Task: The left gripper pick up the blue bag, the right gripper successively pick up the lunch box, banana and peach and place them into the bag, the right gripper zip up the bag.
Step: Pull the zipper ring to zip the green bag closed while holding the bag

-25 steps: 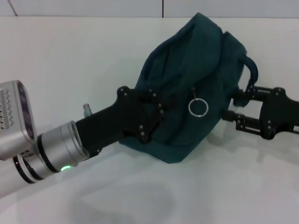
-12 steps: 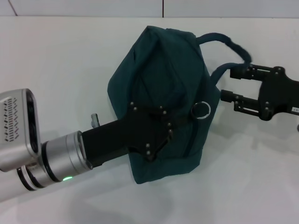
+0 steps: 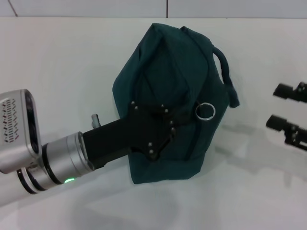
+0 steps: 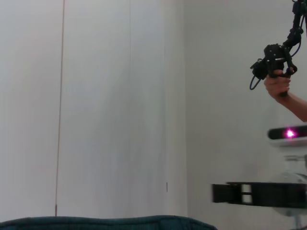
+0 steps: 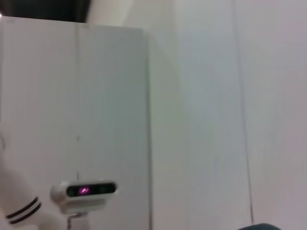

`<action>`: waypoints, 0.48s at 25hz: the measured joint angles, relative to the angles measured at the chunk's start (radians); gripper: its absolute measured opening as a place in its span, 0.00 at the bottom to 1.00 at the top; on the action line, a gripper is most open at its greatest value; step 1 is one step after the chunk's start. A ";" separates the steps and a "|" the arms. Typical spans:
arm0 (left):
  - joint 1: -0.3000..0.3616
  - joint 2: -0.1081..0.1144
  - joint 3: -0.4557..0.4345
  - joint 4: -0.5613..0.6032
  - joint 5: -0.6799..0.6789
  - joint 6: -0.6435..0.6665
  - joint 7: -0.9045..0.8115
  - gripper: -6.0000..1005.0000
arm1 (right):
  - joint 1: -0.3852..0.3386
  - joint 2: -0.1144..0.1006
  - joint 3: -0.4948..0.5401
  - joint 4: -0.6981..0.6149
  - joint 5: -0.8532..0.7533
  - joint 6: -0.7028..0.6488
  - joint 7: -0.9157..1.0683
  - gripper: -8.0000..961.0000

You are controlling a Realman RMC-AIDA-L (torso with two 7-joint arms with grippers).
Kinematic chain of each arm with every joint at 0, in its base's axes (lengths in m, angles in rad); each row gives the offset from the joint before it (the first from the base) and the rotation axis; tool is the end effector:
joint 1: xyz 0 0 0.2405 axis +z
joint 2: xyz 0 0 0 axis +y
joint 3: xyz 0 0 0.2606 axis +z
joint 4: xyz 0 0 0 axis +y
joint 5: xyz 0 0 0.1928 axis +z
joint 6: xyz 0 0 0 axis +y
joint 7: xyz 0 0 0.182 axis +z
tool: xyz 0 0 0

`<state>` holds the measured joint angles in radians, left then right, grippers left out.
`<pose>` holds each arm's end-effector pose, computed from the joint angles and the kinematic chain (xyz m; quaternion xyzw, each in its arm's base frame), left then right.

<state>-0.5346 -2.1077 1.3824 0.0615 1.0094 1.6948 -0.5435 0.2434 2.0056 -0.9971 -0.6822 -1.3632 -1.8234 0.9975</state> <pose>-0.1888 0.2666 -0.0886 -0.8777 -0.0494 -0.4507 0.1551 0.2305 0.2584 0.0204 -0.8905 0.0354 0.4174 0.1777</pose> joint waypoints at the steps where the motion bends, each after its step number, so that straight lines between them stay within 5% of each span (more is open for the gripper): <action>1: -0.001 0.000 0.000 0.000 0.000 0.000 0.000 0.06 | 0.002 0.001 -0.010 0.011 0.000 0.000 -0.025 0.61; 12: -0.013 0.000 0.000 0.000 0.000 -0.003 -0.003 0.06 | 0.067 0.006 -0.189 -0.045 0.004 0.163 -0.072 0.60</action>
<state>-0.5476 -2.1077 1.3821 0.0611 1.0093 1.6916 -0.5465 0.3108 2.0121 -1.1864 -0.7268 -1.3596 -1.6603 0.9252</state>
